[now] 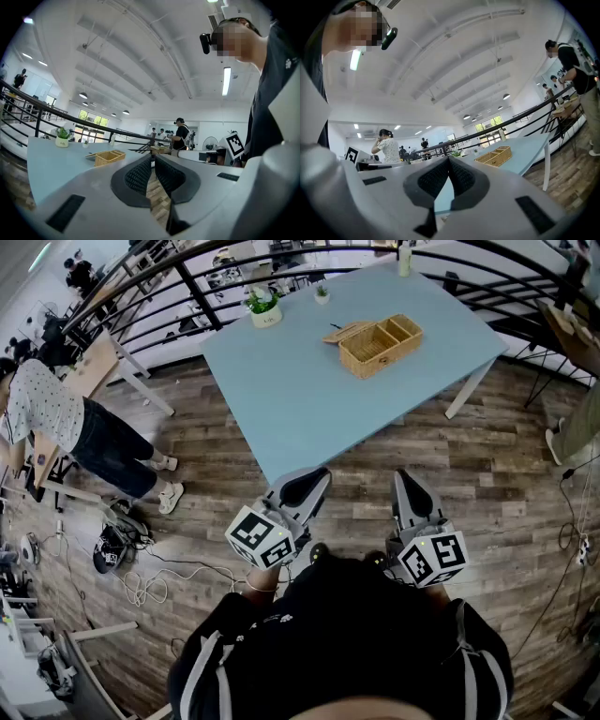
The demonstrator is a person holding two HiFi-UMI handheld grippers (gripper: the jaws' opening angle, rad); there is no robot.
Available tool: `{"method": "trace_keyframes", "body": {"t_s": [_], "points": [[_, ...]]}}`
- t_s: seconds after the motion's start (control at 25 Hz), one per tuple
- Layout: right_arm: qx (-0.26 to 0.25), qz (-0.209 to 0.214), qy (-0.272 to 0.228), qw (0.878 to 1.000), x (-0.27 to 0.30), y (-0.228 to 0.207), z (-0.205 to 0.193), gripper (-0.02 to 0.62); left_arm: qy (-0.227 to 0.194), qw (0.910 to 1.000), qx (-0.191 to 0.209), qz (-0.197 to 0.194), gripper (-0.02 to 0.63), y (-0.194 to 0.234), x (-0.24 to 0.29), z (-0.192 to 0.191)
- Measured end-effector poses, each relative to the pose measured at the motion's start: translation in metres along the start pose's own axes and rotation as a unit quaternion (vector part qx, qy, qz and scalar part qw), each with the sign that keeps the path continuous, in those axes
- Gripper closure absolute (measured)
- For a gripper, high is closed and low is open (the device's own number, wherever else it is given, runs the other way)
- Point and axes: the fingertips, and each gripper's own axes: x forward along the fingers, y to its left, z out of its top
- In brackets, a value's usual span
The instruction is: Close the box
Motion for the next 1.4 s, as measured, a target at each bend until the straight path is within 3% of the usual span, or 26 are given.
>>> {"method": "trace_keyframes", "body": {"t_s": [1.04,1.4], "points": [[0.004,0.005,-0.002,1.0,-0.062,-0.067,0.012,0.59,0.013,0.9998,0.012,0.005,0.574,-0.071,0.053,-0.017],[0.014,-0.032,0.006,0.999,-0.089,-0.104,0.008,0.541,0.049,0.9984,0.004,-0.028,0.574,-0.096,0.081,-0.038]]}}
